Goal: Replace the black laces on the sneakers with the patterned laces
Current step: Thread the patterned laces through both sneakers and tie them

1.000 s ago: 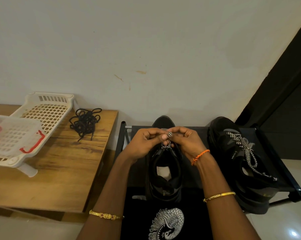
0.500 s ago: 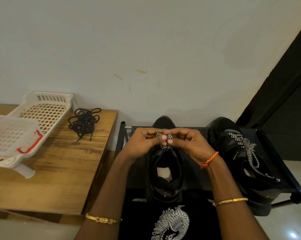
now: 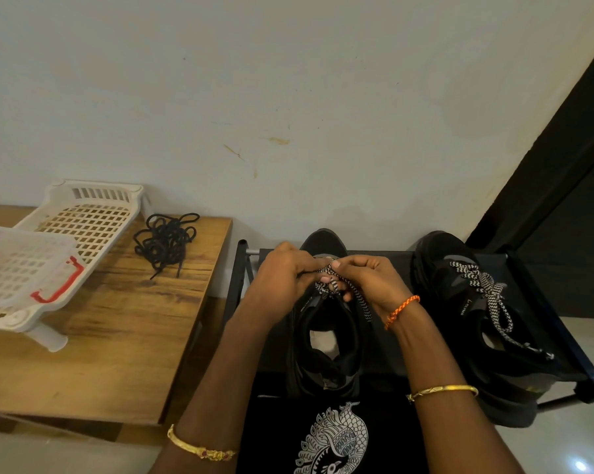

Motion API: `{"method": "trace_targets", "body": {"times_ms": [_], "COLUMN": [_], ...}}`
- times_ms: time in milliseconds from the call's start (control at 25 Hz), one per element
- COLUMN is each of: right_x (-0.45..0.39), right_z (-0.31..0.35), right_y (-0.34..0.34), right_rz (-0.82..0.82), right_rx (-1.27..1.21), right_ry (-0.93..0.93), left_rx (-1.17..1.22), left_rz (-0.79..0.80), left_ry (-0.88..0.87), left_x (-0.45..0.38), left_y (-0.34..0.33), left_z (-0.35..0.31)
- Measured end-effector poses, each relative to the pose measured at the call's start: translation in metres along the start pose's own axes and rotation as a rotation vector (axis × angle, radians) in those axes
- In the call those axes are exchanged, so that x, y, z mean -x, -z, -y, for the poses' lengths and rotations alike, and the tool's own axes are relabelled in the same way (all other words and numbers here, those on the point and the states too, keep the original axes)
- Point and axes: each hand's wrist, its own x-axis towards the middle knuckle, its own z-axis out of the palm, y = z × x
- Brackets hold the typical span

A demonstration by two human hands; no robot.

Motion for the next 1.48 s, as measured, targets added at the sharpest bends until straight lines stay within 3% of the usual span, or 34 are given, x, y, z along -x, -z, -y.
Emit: {"method": "trace_targets", "body": {"times_ms": [200, 320, 440, 560, 640, 760, 840, 1000, 1200, 1480], "right_x": [-0.002, -0.002, -0.002, -0.006, -0.008, -0.003, 0.007, 0.021, 0.010, 0.013], "right_z": [0.002, 0.002, 0.003, 0.001, -0.003, -0.004, -0.001, -0.005, -0.009, -0.005], "right_y": [-0.005, -0.007, -0.007, -0.002, 0.003, 0.009, 0.011, 0.003, 0.000, 0.010], "right_rz": [-0.048, -0.059, -0.077, -0.176, -0.283, -0.377, -0.263, 0.053, 0.109, 0.180], "right_rx": [0.028, 0.044, 0.041, 0.066, 0.166, 0.320, 0.390, 0.519, 0.374, 0.394], "right_ry": [-0.063, -0.060, -0.039, 0.047, 0.175, 0.322, 0.310, 0.164, 0.226, 0.200], "left_rx": [-0.258, -0.400, -0.398, -0.205, 0.100, 0.545, 0.681, 0.734, 0.773, 0.773], "left_rz": [-0.053, -0.041, 0.005, 0.088, 0.179, 0.175, 0.158, 0.145, 0.062, -0.041], "left_ry": [-0.123, -0.038, 0.112, 0.311, 0.439, 0.636, 0.764, 0.946, 0.999, 1.042], "left_x": [0.004, 0.007, 0.008, 0.009, 0.009, 0.008, 0.005, 0.002, 0.000, -0.006], "left_y": [0.002, -0.001, -0.005, -0.005, -0.002, 0.002, 0.002, -0.001, -0.001, -0.005], "left_z": [-0.008, -0.017, -0.022, -0.020, -0.016, -0.019, -0.020, -0.018, -0.018, -0.011]}}
